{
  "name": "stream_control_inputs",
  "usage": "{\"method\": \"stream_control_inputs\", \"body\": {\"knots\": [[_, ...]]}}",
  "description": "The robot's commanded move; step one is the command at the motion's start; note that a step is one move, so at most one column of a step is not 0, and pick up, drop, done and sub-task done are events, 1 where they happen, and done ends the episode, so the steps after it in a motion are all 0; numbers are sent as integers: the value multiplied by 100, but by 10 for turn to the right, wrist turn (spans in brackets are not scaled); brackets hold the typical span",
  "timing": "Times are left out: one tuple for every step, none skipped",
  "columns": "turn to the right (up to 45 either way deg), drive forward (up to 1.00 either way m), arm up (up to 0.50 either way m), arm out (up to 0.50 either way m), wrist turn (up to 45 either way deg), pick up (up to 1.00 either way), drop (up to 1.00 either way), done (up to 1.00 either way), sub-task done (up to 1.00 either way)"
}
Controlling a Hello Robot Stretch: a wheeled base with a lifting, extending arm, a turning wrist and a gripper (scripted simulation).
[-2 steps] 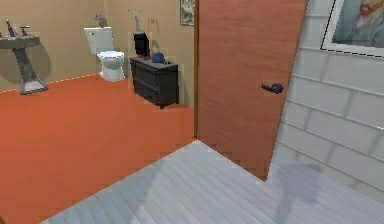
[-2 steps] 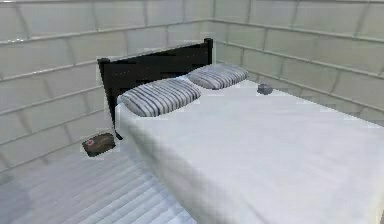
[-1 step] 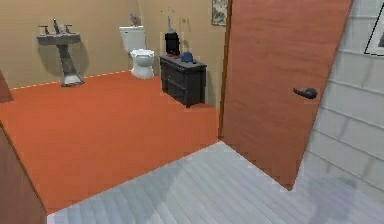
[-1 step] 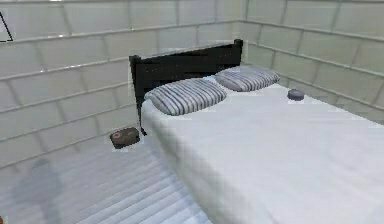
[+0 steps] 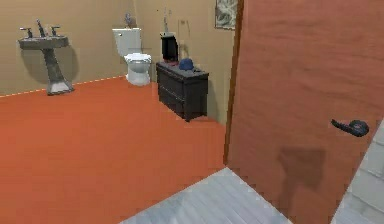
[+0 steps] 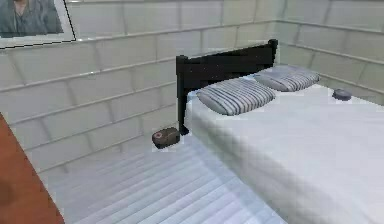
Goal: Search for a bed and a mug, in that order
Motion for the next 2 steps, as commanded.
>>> {"method": "stream_control_inputs", "body": {"knots": [[-330,0,0,0,0,0,0,0,0],[0,50,0,0,0,0,0,0,0]]}}
